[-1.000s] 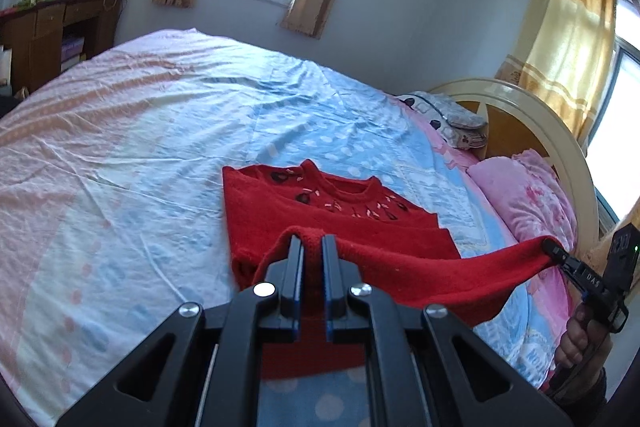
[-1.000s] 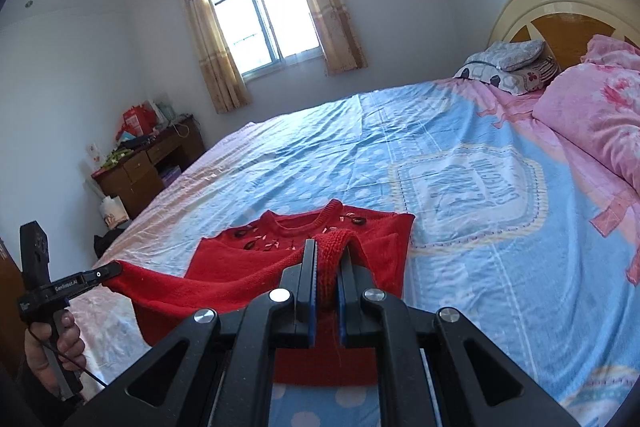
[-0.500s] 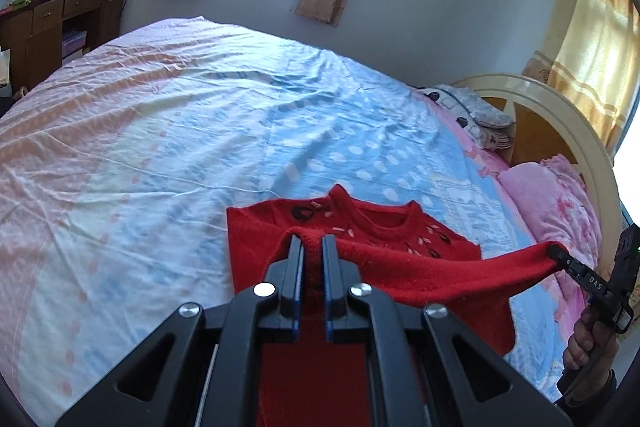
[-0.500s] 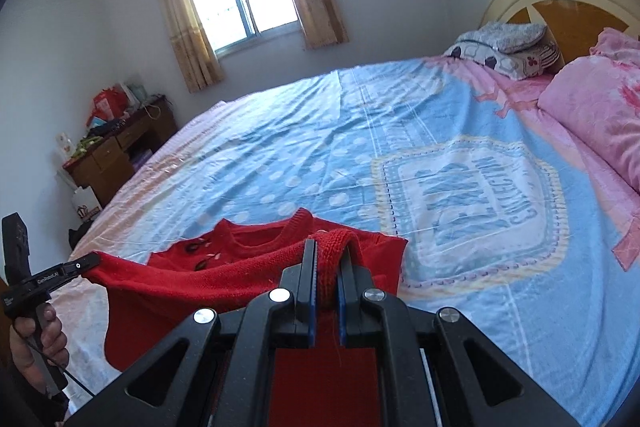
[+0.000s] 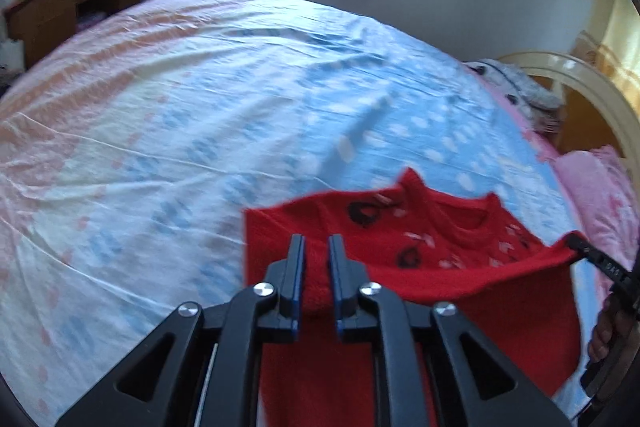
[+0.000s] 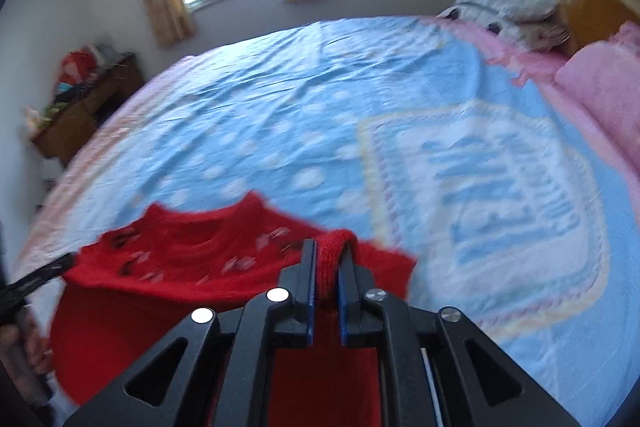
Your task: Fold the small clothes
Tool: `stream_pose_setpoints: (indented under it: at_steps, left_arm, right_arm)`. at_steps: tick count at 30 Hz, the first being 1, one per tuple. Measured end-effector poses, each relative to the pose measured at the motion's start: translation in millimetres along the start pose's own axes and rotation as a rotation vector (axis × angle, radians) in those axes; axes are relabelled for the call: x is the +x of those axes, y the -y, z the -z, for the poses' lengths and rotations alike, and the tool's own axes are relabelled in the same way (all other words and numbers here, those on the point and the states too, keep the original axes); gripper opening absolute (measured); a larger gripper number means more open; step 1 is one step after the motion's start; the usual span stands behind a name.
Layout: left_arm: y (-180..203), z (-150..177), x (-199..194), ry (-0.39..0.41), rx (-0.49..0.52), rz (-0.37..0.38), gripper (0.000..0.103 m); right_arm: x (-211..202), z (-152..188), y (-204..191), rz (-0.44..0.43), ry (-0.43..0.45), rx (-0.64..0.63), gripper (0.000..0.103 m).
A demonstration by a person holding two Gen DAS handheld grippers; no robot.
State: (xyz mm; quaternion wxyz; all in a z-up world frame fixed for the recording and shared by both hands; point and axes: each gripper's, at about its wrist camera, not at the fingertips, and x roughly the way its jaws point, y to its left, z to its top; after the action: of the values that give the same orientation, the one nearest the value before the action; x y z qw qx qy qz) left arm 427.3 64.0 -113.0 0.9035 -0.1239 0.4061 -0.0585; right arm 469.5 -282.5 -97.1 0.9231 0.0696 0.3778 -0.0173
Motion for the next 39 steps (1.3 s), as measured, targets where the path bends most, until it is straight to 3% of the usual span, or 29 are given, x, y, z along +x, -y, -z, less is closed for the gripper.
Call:
stream_pose_setpoints:
  at_steps: [2,3,6,7,10,13,16,20,24,32,39]
  left_arm:
    - [-5.4,-0.7,-6.5,0.007,-0.020,0.009,0.017]
    - [-8.1,1.0,-13.6,0.019,-0.022,0.015,0.022]
    - [-10.6,11.3,-31.1,0.070,0.031,-0.038,0.051]
    - [-10.0,16.9,-36.4,0.082,0.055,-0.058,0.057]
    - [-4.2,33.7,-33.5,0.038,0.113,-0.074,0.059]
    - [3.5,44.1,-22.9,-0.005,0.135,-0.101,0.059]
    - [8.2,49.0,-21.5,0.004,0.143,-0.136,0.059]
    - [4.5,52.6,-30.4,0.015,0.118,-0.145,0.059]
    - [-6.0,63.0,-50.7,0.048,0.092,-0.157,0.069]
    - [-6.0,87.9,-65.3,0.073,0.125,-0.160,0.076]
    - [1.4,100.8,-52.8,0.056,0.145,-0.193,0.082]
  right_arm:
    - [0.6,-2.6,-0.3,0.040,0.040,-0.010,0.061]
    - [-5.5,-0.4,-0.9,0.025,0.065,-0.013,0.063]
    - [-19.3,10.0,-14.8,-0.001,0.086,-0.092,0.063]
    - [-21.9,15.4,-21.4,-0.009,0.073,-0.126,0.063]
    - [-14.2,33.3,-36.4,-0.116,-0.054,-0.160,0.063]
    - [2.6,43.8,-48.4,-0.133,-0.147,-0.175,0.064]
    - [19.6,44.8,-57.6,-0.136,-0.200,-0.189,0.063]
    - [25.1,24.6,-48.5,-0.049,-0.144,-0.121,0.063]
    - [9.1,30.8,-22.3,-0.114,-0.147,0.024,0.064]
    - [-62.5,83.7,4.2,-0.120,-0.085,-0.011,0.063]
    - [-72.5,112.1,26.0,-0.087,-0.106,0.000,0.063]
